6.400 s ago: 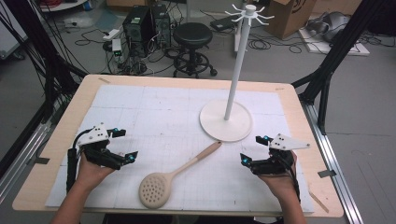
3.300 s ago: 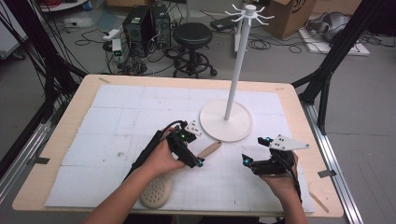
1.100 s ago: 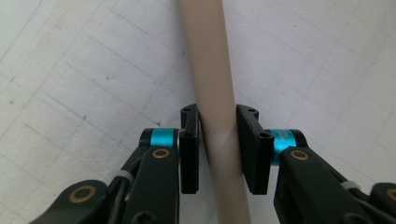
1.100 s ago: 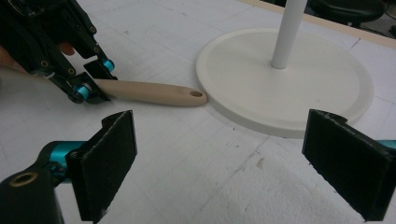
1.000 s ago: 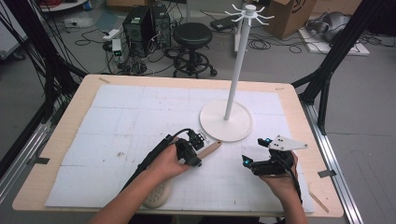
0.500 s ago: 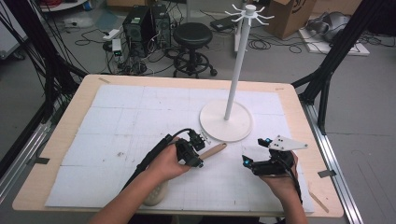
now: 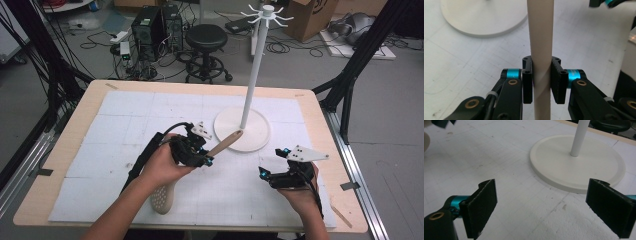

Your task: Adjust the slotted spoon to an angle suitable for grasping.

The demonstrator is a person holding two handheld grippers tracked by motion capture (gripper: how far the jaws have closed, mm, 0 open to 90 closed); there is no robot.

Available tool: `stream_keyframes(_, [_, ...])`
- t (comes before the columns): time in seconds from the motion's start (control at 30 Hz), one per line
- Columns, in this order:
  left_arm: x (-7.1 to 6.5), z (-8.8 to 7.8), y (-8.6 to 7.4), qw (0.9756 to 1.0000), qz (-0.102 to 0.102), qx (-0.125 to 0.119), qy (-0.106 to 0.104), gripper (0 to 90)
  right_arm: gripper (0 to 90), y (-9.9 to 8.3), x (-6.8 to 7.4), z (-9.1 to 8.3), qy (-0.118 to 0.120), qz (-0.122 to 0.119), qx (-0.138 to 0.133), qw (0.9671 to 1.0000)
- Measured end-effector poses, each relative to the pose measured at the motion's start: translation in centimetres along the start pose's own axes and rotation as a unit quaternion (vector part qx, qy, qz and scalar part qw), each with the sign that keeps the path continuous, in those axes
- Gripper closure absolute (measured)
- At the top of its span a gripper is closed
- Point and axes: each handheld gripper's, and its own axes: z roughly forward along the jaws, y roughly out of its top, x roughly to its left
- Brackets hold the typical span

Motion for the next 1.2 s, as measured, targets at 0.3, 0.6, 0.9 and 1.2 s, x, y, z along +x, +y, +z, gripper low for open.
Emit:
stream_keyframes(0.3, [1.2,-3.6,-0.1,0.9982,0.004,-0.059,-0.002,74.7,9.2,0.0,0.2,0.1,0.003,0.000,0.001,1.0000])
stream_keyframes(0.6, [1.3,-5.1,0.2,0.9958,0.033,-0.085,-0.001,74.7,9.2,0.1,0.2,0.1,0.004,-0.001,0.000,1.0000])
stream_keyframes(0.9, [1.3,-5.9,0.6,0.9938,0.062,-0.091,-0.007,74.7,9.2,0.1,0.3,0.2,0.005,-0.003,0.001,1.0000])
stream_keyframes(1.2, [1.8,-7.1,1.0,0.9918,0.080,-0.100,-0.006,74.8,9.2,0.1,0.3,0.1,0.008,0.000,-0.001,1.0000])
